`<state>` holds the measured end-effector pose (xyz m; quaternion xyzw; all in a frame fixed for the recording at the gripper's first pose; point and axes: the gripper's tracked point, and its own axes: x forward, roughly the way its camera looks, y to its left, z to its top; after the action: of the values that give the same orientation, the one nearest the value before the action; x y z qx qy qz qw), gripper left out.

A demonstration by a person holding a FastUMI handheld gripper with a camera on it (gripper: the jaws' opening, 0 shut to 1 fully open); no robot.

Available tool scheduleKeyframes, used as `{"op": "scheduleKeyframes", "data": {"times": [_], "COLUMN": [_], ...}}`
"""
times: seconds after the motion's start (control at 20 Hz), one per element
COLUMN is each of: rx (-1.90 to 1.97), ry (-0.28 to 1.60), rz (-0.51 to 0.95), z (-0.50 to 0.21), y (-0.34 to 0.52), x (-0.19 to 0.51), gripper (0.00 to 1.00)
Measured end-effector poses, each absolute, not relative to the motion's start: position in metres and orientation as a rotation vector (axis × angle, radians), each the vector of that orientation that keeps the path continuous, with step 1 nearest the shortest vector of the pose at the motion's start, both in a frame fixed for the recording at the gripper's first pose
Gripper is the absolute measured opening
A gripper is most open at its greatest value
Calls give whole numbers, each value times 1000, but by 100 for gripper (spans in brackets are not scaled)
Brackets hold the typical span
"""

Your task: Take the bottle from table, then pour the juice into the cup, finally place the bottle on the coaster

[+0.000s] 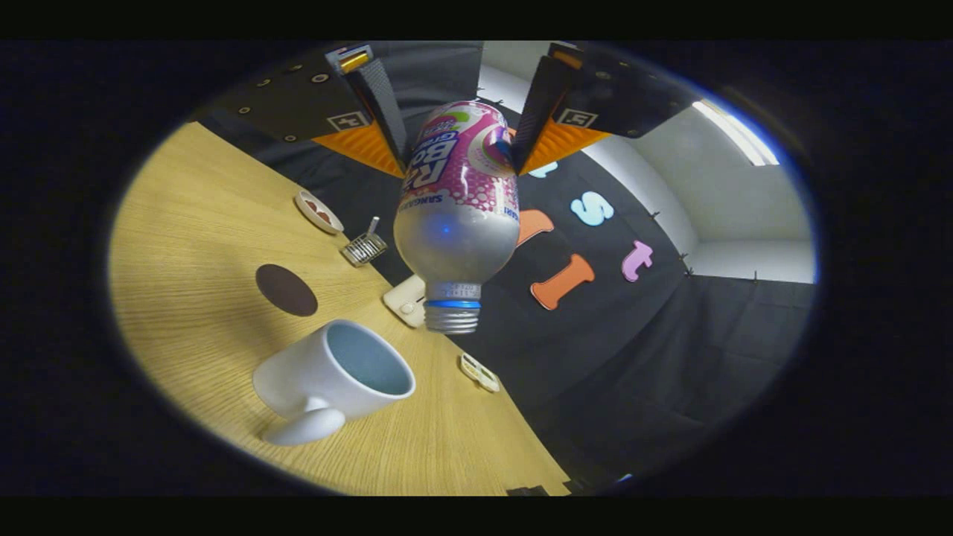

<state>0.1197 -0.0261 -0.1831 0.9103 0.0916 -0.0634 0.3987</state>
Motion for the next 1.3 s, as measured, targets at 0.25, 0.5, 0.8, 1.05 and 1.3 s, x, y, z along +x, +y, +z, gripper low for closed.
{"op": "scheduleKeyframes", "data": {"times": [0.25, 0.5, 0.8, 1.05, 1.3], "rx": [2162, 1938, 1569, 1286, 881], "ry": [330, 392, 418, 368, 324], "rz": [-211, -197, -197, -194, -138], "z": [-207, -209, -220, -224, -217], "y": [-13, -2, -11, -45, -66], "x": [118, 117, 109, 92, 102], "gripper": [76, 76, 76, 76, 76]}}
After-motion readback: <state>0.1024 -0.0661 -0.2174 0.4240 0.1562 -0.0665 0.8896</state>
